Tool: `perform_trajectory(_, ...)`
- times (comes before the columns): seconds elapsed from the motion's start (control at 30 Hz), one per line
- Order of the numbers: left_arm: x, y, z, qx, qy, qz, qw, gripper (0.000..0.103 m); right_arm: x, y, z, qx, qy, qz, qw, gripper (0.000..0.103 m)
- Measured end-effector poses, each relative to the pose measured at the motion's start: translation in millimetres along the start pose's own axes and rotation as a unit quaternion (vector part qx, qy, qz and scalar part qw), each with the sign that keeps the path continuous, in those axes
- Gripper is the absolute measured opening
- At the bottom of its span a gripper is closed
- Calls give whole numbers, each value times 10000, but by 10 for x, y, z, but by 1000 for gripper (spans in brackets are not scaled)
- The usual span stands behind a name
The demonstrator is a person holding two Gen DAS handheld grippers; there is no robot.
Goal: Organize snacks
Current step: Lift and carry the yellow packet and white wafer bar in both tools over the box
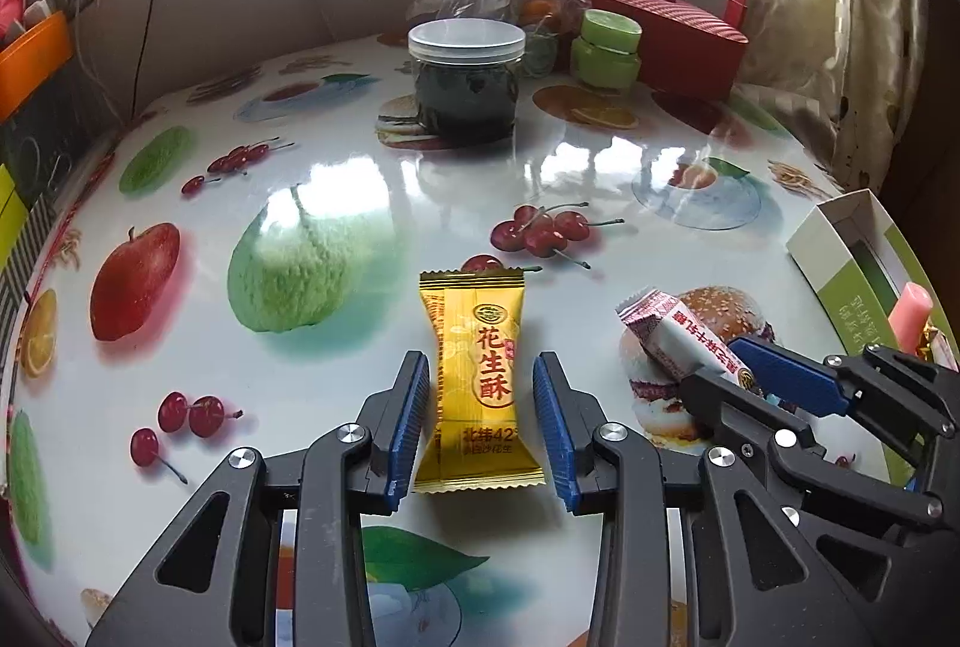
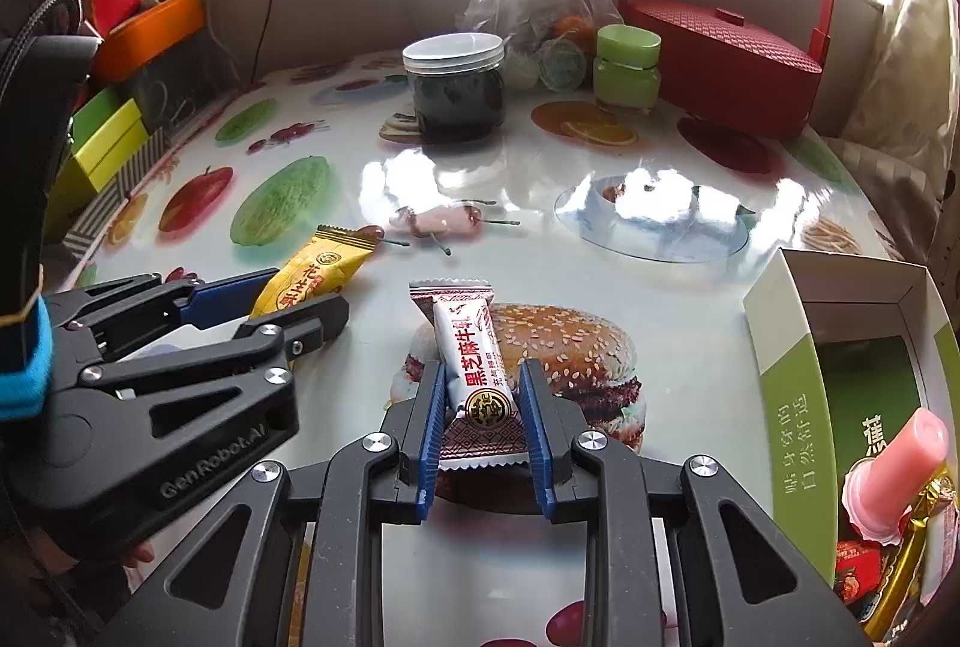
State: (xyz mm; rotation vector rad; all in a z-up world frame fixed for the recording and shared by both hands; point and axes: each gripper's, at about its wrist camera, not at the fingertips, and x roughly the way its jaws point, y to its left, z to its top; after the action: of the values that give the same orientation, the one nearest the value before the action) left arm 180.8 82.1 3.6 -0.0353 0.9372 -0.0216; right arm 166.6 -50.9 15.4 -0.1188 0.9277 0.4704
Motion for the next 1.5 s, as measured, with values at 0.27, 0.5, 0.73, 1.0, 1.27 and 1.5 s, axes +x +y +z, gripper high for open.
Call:
perform_trajectory(0.27, -39, -7, -21, -6, -62, -98, 9999, 26, -38, -4, -6, 30, -68, -1, 10000, 23)
perform_trajectory(0.5, -135, -16, -44, -43, -147, -191, 9997, 25, -104, -12, -24, 55, -120, -13, 9999, 23)
perform_trajectory(0.73, -280, -35, -109, -126, -227, -336, 9991, 25, -246, -43, -84, 134, -222, -21, 9997, 23)
perform_trajectory(1.0, -389, -85, -205, -129, -245, -379, 9989, 25, -461, -132, -211, 290, -339, -64, 9990, 23)
perform_trajectory(1.27, -298, -127, -195, 6, -138, -120, 9998, 35, -527, -170, -272, 344, -357, -82, 9987, 23)
perform_trajectory(1.5, -133, -160, -176, 78, 19, -54, 10000, 37, -507, -180, -270, 362, -331, -47, 9988, 23)
